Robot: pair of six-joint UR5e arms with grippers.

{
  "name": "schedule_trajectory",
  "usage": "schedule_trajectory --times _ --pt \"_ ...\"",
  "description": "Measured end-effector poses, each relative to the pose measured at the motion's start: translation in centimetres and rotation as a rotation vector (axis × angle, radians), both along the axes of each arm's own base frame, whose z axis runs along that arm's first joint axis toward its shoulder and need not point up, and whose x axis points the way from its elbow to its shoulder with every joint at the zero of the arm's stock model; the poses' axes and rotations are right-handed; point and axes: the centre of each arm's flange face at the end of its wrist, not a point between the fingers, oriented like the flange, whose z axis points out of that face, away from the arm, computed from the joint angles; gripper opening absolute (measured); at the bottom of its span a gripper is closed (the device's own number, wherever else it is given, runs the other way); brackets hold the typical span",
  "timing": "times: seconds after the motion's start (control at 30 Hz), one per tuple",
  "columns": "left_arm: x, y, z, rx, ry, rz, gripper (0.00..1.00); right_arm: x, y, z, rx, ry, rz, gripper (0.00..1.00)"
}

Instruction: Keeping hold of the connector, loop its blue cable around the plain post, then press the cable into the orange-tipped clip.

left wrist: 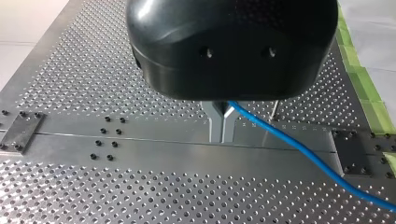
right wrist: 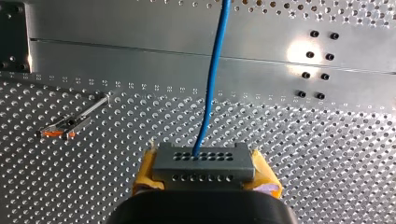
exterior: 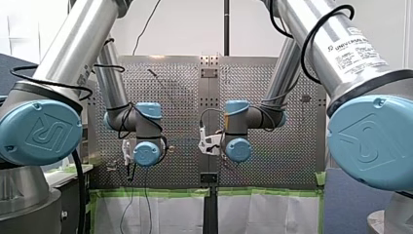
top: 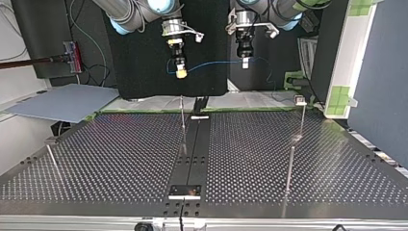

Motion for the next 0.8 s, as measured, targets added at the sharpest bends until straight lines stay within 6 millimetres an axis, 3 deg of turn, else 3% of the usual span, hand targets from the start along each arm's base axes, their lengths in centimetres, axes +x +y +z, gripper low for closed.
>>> schedule_trajectory --times 0.6,0.8 --pt "0.1 -0.4 0.5 0.004 -0.008 0.000 0.00 0.0 -0.1 0.0 0.001 0.001 -0.004 0.00" --pt "0.3 -0.9 1.8 0.053 -0.007 0.011 0.00 -1.5 -2.0 -2.3 0.052 0.050 -0.086 0.00"
